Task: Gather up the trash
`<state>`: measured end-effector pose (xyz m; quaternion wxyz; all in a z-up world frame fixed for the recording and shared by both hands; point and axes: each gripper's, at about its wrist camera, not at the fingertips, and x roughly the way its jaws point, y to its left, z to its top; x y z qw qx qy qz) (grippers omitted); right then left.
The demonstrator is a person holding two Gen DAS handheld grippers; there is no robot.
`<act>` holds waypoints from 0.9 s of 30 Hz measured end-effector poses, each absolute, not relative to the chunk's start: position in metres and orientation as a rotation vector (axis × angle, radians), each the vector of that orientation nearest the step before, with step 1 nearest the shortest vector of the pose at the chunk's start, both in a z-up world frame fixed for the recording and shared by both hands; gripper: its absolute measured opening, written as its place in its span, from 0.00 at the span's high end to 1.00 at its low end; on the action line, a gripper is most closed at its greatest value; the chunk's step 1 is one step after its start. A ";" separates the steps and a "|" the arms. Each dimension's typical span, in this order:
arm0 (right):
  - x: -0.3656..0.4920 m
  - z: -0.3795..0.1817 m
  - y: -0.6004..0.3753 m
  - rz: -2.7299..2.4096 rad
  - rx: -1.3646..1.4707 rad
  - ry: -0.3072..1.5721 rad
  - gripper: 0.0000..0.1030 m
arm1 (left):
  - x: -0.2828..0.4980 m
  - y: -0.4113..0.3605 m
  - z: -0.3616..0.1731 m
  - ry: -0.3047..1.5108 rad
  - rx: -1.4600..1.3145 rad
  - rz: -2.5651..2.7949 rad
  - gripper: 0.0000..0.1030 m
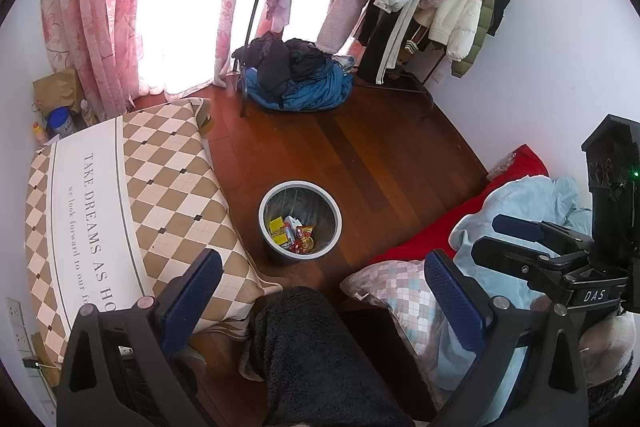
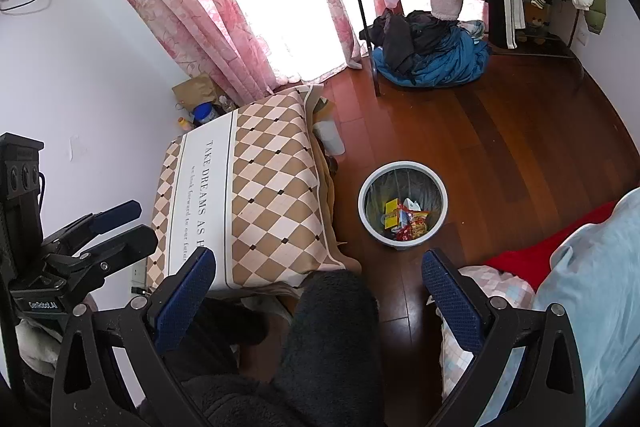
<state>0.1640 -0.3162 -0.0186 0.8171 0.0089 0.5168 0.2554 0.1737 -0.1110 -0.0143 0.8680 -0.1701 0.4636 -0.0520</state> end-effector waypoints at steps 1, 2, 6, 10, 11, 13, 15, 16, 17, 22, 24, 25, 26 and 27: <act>0.163 -0.020 -0.316 0.542 0.021 1.102 0.00 | 0.174 -0.111 -0.014 0.971 -0.356 -0.109 0.00; 0.163 -0.020 -0.315 0.541 0.021 1.102 0.00 | 0.174 -0.111 -0.014 0.972 -0.356 -0.109 0.00; 0.161 -0.019 -0.312 0.546 0.019 1.100 0.00 | 0.173 -0.109 -0.015 0.972 -0.354 -0.111 0.00; 0.162 -0.017 -0.309 0.555 0.012 1.098 0.00 | 0.173 -0.110 -0.015 0.970 -0.353 -0.111 0.00; 0.161 -0.017 -0.309 0.555 0.013 1.098 0.00 | 0.173 -0.110 -0.015 0.970 -0.353 -0.111 0.00; 0.161 -0.017 -0.309 0.554 0.013 1.098 0.00 | 0.173 -0.110 -0.014 0.969 -0.352 -0.111 0.00; 0.161 -0.018 -0.309 0.555 0.015 1.098 0.00 | 0.173 -0.111 -0.014 0.968 -0.352 -0.109 0.00; 0.161 -0.018 -0.309 0.556 0.013 1.098 0.00 | 0.173 -0.110 -0.013 0.967 -0.352 -0.109 0.00; 0.161 -0.018 -0.308 0.553 0.012 1.097 0.00 | 0.173 -0.111 -0.013 0.966 -0.352 -0.108 0.00; 0.160 -0.018 -0.308 0.553 0.014 1.096 0.00 | 0.173 -0.110 -0.013 0.968 -0.352 -0.109 0.00; 0.160 -0.017 -0.307 0.555 0.013 1.096 0.00 | 0.173 -0.110 -0.013 0.968 -0.353 -0.110 0.00; 0.159 -0.018 -0.307 0.553 0.014 1.096 0.00 | 0.173 -0.110 -0.013 0.968 -0.352 -0.109 0.00; 0.159 -0.018 -0.307 0.552 0.016 1.096 0.00 | 0.174 -0.110 -0.013 0.968 -0.352 -0.108 0.00; 0.159 -0.018 -0.306 0.553 0.015 1.096 0.00 | 0.174 -0.110 -0.013 0.968 -0.354 -0.109 0.00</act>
